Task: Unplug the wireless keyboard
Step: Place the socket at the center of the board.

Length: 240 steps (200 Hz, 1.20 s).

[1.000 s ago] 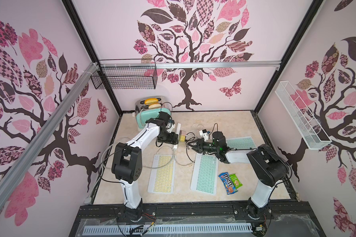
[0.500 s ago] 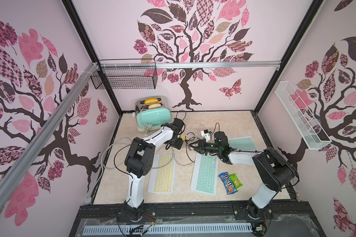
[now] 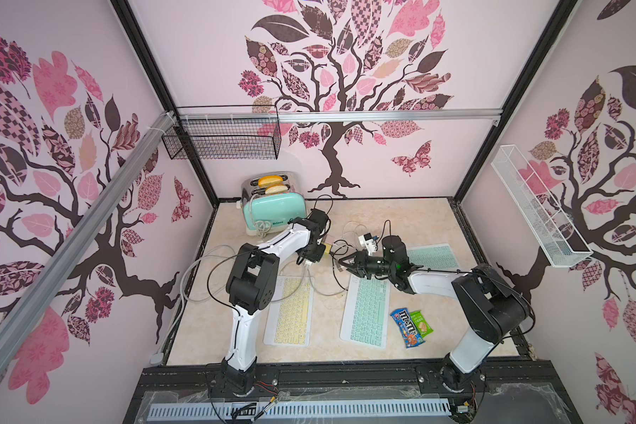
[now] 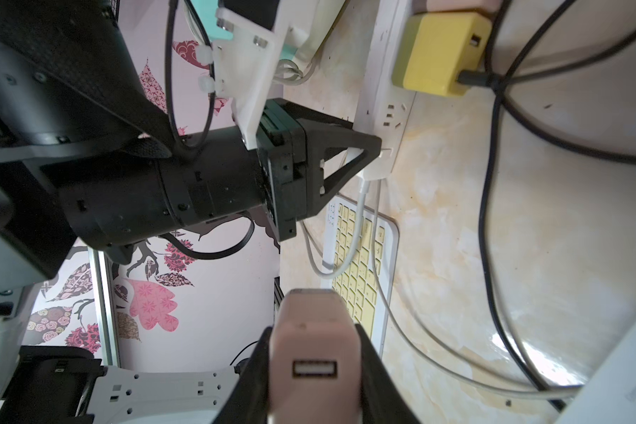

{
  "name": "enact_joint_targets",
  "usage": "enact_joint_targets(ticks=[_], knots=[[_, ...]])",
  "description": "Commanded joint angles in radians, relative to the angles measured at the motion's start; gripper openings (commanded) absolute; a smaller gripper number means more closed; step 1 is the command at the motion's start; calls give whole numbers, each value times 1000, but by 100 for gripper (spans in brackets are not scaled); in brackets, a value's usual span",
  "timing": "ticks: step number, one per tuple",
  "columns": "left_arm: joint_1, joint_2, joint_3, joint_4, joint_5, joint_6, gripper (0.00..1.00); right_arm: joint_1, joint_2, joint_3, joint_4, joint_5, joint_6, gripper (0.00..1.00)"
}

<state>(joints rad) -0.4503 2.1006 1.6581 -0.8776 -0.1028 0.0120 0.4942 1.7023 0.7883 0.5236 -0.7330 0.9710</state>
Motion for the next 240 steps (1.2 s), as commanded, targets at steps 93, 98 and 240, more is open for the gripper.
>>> enact_joint_targets(ticks=[93,98,240], knots=[[75,74,205,-38,-106,260,0,31,-35,109,-110,-20,-56,0],[78,81,216,-38,-108,271,0,33,-36,111,-116,-20,-58,0],[119,178,250,99,-63,204,39,128,-39,93,-216,-15,-139,0]])
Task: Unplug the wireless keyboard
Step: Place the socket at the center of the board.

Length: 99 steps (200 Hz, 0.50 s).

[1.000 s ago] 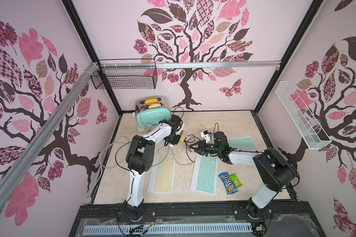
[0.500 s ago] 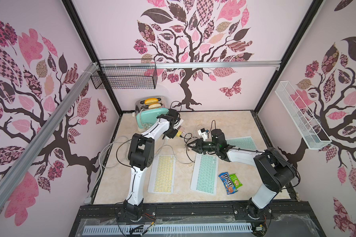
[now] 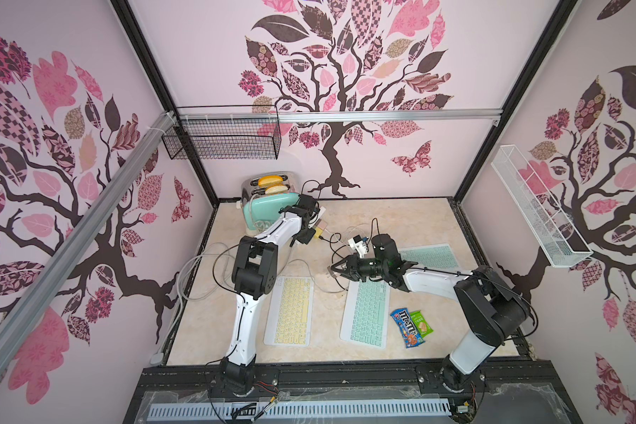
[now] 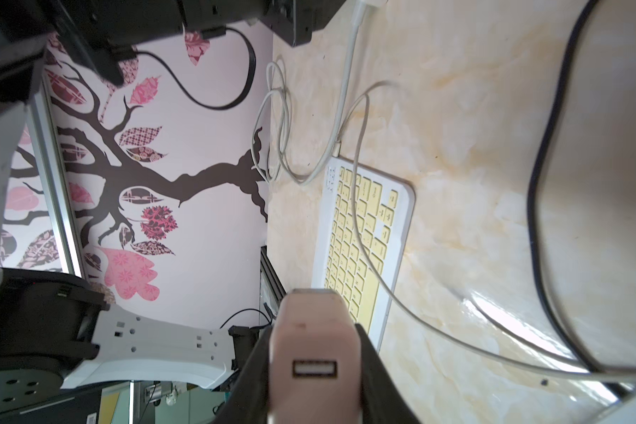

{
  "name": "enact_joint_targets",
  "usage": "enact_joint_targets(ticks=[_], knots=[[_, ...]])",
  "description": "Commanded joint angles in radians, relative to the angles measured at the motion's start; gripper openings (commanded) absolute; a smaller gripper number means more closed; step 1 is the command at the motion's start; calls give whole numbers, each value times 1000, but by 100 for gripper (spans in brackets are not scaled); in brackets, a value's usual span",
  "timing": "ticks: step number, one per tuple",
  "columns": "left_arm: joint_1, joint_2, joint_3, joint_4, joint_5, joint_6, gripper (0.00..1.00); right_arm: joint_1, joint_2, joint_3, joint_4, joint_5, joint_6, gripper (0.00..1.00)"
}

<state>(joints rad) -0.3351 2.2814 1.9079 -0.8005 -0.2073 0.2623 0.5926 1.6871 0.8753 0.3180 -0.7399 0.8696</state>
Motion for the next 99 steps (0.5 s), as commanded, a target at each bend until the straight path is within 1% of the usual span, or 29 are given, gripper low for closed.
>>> enact_joint_targets(ticks=[1,20,48,63,80,99], knots=[[4,-5,-2,23,42,-48,40,31,-24,5,-11,-8,-38,0],[6,-37,-17,28,50,-67,47,54,-34,-24,-27,-1,-68,0],[9,-90,-15,7,74,-87,54,78,-60,-67,-111,21,-153,0],[12,-125,-18,-9,94,-109,55,92,-72,-85,-156,31,-195,0],[12,-179,-38,-27,117,-163,55,119,-81,-86,-213,54,-243,0],[12,-281,-134,-11,176,-252,56,160,-80,-74,-295,97,-293,0]])
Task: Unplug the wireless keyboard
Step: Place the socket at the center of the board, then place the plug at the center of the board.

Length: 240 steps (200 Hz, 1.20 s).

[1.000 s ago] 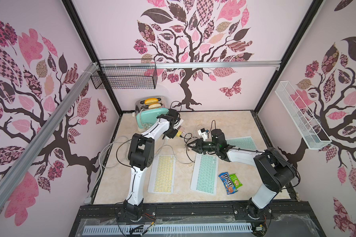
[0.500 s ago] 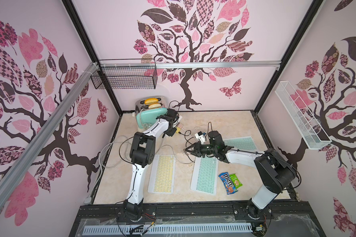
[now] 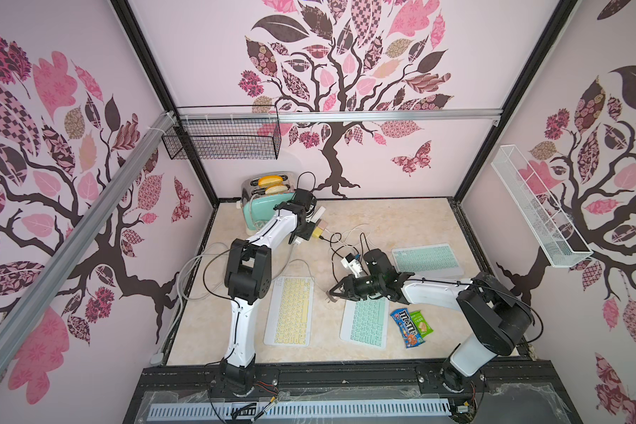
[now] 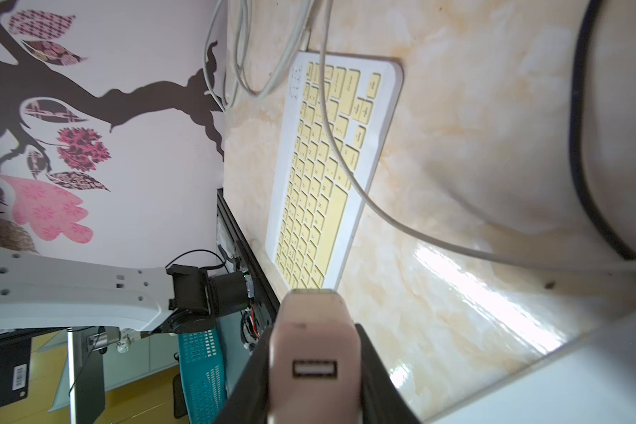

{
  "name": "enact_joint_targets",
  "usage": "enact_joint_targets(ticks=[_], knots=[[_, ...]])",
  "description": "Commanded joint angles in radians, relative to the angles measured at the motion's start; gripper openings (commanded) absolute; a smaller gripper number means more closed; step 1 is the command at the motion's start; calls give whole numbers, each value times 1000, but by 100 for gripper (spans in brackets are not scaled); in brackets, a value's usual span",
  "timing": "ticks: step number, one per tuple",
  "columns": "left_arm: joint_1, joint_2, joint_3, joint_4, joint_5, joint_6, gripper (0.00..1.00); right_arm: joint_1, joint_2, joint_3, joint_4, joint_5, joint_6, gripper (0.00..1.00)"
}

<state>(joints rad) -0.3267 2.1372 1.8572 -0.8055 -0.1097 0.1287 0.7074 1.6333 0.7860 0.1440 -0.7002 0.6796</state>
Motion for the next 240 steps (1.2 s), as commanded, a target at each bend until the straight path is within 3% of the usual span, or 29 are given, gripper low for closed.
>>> enact_joint_targets(ticks=[1,63,137,166,193,240], knots=[[4,-144,-92,-3,79,-124,55,48,-25,16,-123,59,-105,0],[2,-463,-564,170,171,-346,54,124,47,-11,-77,63,-57,0],[0,-648,-730,161,139,-463,53,138,173,11,30,139,27,0],[0,-684,-769,165,151,-486,53,141,183,28,15,178,29,19],[0,-708,-804,177,171,-500,53,141,176,44,-18,222,24,43],[-2,-732,-821,173,183,-511,53,141,135,70,-96,283,-17,65]])
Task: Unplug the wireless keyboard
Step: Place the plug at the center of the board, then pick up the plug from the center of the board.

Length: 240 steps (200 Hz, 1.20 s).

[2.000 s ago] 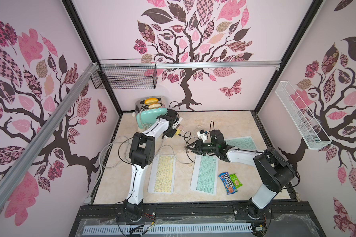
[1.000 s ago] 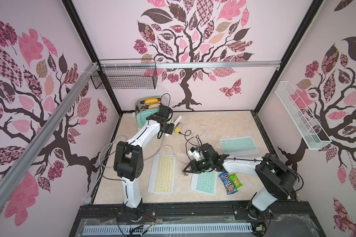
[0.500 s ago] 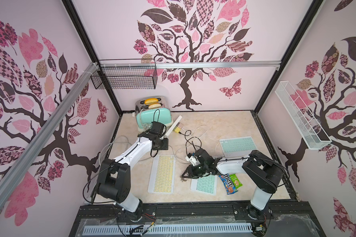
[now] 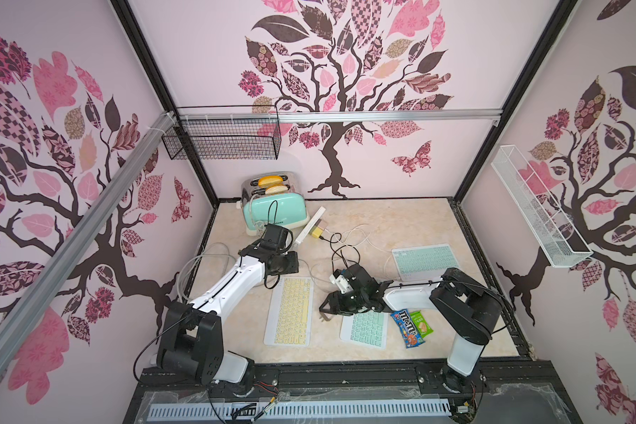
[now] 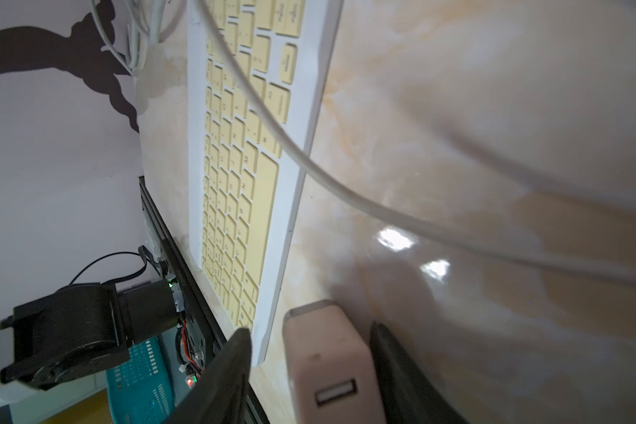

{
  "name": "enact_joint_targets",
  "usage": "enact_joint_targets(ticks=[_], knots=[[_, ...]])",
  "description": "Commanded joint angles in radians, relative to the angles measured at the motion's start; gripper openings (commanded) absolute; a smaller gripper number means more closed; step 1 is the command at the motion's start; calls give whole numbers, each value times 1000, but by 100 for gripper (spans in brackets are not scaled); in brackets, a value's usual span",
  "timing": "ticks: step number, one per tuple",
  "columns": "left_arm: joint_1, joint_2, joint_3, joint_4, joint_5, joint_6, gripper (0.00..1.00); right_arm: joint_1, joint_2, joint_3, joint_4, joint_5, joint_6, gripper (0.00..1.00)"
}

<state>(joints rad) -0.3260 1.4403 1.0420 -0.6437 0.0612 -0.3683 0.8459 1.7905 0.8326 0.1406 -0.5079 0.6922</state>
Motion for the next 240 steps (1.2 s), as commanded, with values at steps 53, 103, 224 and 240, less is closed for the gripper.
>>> enact_joint_targets(ticks=[53,103,224,240], knots=[[-42,-79,-41,3,2,-18,54,2,-146,25,-219,143,-81,85],[-123,-78,-86,-10,-45,-34,55,0,-184,57,-356,169,-115,96],[-385,-182,-272,229,29,-21,58,-152,-330,73,-581,296,-256,98],[-460,-154,-268,230,-24,-4,63,-158,-367,60,-621,333,-307,98]])
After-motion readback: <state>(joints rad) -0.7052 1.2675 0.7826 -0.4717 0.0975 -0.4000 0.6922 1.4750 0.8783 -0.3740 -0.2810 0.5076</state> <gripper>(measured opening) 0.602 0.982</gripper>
